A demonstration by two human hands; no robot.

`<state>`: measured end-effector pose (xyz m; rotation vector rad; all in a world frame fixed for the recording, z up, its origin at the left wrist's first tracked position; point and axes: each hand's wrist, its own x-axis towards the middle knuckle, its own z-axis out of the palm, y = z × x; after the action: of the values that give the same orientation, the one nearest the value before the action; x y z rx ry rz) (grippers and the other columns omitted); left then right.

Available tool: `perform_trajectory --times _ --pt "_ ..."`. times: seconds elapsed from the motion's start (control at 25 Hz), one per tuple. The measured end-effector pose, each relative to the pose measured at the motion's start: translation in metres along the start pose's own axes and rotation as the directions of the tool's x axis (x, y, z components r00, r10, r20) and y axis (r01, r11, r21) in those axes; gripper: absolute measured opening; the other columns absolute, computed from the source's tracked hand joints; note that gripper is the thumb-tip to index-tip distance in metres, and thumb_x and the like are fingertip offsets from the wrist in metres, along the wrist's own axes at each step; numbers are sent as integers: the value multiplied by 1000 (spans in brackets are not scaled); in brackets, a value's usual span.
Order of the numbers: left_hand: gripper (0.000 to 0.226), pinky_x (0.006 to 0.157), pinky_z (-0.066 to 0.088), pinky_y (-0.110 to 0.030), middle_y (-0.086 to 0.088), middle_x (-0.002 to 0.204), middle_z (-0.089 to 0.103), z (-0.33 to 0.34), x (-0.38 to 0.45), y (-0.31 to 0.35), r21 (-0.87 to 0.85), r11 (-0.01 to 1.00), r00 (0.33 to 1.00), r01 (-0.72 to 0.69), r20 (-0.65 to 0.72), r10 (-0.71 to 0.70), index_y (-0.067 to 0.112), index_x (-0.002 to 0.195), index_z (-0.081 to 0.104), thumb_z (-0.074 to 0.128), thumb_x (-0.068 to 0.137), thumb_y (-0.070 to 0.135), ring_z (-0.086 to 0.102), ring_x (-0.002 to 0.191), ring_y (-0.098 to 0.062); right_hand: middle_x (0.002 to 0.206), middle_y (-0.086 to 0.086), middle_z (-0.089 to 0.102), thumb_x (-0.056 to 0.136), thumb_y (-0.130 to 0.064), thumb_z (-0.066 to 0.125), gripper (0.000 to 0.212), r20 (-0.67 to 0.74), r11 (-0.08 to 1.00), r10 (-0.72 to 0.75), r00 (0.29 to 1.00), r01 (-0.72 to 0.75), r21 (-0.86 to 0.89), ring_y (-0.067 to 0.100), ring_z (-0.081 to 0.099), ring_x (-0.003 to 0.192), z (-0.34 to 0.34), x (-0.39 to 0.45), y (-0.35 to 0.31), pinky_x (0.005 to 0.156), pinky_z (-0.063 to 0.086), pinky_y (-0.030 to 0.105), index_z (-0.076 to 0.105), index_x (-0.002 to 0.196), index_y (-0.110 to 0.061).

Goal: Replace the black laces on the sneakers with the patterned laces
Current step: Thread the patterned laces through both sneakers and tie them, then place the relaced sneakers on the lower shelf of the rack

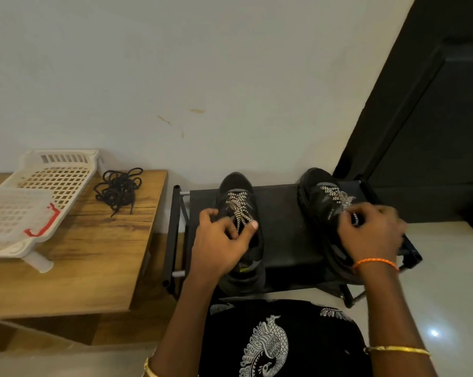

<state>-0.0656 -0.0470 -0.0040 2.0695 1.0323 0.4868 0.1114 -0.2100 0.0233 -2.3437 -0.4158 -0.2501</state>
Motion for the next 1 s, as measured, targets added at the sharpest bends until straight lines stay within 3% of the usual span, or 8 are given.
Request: perform_trajectory --times 0.08,0.16,0.36,0.52,0.68,0.8,0.88,1.0 --pt "47 102 42 -43 0 145 25 -2 -13 1 140 988 978 60 188 -86 22 75 60 64 70 69 43 125 -23 129 19 41 77 -35 74 37 313 947 282 907 -210 -244 42 38 120 -24 4 21 99 37 50 63 106 -16" --pt "54 104 41 -41 -1 150 18 -3 -21 0 124 990 943 70 314 -106 24 88 63 70 63 71 44 126 -28 130 20 45 71 -33 80 53 537 936 334 775 -209 -282 39 45 118 -29 3 32 100 41 48 59 116 -16" --pt "55 112 28 -37 -15 159 4 -9 -21 4 147 989 903 -2 426 -62 18 111 60 86 65 36 14 145 -33 111 20 64 74 -19 79 42 462 984 148 874 -85 -156 36 55 111 -28 -8 22 97 44 40 66 113 -8" --pt "51 113 30 -39 -19 155 18 -2 -27 11 138 990 932 -37 362 -15 14 112 65 85 68 30 23 142 -35 102 15 68 73 -26 79 35 458 997 71 886 -72 -15 34 58 104 -19 -34 -3 91 46 34 69 104 -14" --pt "50 106 34 -39 -13 141 40 -1 -34 24 156 986 948 -51 320 -2 16 109 67 84 67 35 32 137 -32 106 12 67 74 -31 78 35 516 997 -24 856 59 -52 33 58 105 -15 -46 -31 86 45 32 68 105 -19" --pt "44 95 44 -36 -7 118 58 -16 -34 33 164 982 949 -88 314 33 16 98 68 85 64 40 51 119 -29 108 10 67 73 -38 77 37 533 988 -62 844 126 -84 32 58 105 -24 -41 -40 84 45 32 66 104 -22" --pt "53 91 49 -36 -2 111 64 -29 -33 42 164 981 945 -100 324 42 18 105 68 85 62 45 59 109 -23 112 11 65 73 -42 76 40 539 978 -93 837 178 -108 33 57 107 -38 -33 -47 85 45 33 65 106 -23" --pt "80 88 55 -42 -3 133 54 -58 -43 66 95 995 920 -25 391 -14 21 132 54 85 62 45 56 116 -23 114 10 63 72 -45 74 44 585 975 -154 796 220 -43 31 58 106 -66 -23 -62 91 49 38 62 108 -22"
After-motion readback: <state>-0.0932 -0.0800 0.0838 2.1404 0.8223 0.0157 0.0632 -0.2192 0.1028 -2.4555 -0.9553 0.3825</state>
